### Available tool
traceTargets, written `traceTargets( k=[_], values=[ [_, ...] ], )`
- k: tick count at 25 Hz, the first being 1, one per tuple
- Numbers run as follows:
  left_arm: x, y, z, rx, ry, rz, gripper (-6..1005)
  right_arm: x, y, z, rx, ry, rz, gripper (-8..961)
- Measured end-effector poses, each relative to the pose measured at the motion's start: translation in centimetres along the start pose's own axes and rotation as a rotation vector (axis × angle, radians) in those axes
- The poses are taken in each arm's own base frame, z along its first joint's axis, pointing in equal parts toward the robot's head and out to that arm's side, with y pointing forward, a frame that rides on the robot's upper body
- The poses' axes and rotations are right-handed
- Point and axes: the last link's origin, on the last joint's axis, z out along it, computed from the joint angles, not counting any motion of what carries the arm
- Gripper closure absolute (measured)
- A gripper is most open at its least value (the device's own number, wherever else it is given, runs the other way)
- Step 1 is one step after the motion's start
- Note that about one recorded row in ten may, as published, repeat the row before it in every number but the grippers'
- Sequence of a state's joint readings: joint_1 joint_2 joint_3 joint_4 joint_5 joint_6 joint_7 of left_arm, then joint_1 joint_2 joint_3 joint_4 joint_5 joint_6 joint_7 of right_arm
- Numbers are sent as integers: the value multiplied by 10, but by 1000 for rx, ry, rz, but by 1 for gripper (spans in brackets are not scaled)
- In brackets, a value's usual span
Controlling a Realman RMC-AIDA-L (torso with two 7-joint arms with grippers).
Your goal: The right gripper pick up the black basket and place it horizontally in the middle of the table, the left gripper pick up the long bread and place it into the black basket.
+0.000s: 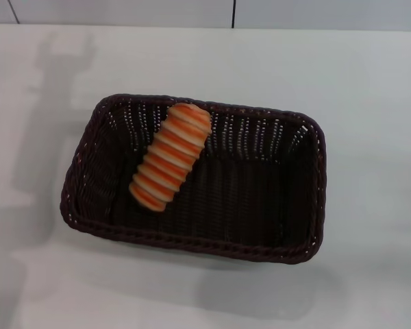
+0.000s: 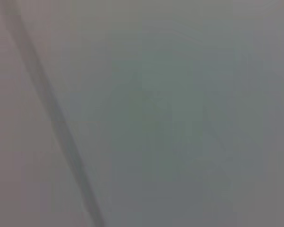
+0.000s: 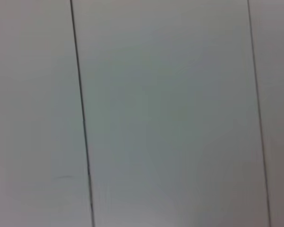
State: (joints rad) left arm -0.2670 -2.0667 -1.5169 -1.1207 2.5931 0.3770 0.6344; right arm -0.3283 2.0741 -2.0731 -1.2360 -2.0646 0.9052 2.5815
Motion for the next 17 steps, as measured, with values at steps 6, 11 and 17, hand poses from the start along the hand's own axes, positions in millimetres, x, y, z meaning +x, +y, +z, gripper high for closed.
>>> traceTargets(
  k=[6,11,17],
  values=[
    [-55,-21,-27,203,150,-208,143,7,-21,-8,92,-65,-1,123],
    [-116,-34,-52,262,-45,-369,142,6,-41,-15,173,-188,-4,123],
    [-136,-36,-70,272,-125,-359,142,10,-53,-12,204,-203,-81,123]
  ],
)
